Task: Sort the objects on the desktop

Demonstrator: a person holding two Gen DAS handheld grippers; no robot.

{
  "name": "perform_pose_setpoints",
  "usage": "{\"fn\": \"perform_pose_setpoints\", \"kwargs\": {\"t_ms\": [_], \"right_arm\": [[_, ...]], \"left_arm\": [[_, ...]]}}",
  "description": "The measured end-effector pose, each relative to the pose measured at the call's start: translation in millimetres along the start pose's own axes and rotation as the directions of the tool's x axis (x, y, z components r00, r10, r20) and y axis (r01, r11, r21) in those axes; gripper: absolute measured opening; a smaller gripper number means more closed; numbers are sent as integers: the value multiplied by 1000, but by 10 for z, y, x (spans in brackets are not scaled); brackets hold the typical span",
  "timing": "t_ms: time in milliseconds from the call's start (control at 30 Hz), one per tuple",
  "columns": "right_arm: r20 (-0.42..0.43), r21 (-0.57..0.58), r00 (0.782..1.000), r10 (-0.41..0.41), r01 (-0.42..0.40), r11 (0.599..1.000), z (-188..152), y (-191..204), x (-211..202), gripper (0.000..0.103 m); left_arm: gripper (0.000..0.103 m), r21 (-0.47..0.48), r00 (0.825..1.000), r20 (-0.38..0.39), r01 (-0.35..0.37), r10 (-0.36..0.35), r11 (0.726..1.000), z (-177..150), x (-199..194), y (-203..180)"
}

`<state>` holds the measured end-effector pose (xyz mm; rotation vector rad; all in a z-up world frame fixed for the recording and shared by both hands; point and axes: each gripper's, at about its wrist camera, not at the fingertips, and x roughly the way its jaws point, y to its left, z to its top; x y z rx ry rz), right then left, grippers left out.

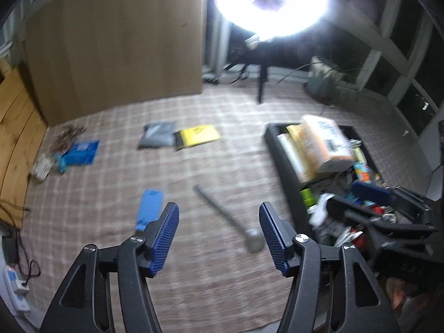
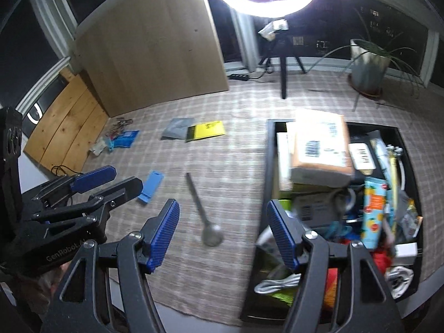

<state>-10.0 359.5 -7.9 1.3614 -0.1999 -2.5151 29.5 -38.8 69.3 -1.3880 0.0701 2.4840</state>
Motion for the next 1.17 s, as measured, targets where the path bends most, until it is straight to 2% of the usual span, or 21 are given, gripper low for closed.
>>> {"fn": "perform_pose_setpoints", "kwargs": {"t_ms": [267,500,600,700,833,1167], "right_arm": [[-12,-11,999,-37,37,999,-151,349,253,65],[-27,17,999,-29,29,999,-251,544,472,65],[-30,17,999,-35,35,999,-278,636,548,65],[-37,18,999,-24,24,1000,-285,715,599,65],[-39,3,999,-31,31,1000,-280,812,632,65],[-54,7,998,-39,39,999,-284,910,749,65]], "left_arm": [[60,-108,989,-94,-126,116,986,-393,170,887],[60,-184,977,-133,-187,164,965,-636,128,1481],[61,-193,977,-129,-195,172,962,-652,94,1599],[70,-203,981,-108,-179,160,962,-648,31,1656],[74,-197,982,-87,-181,166,964,-629,-4,1691],[74,-178,986,-39,-169,165,969,-620,-35,1769]]}}
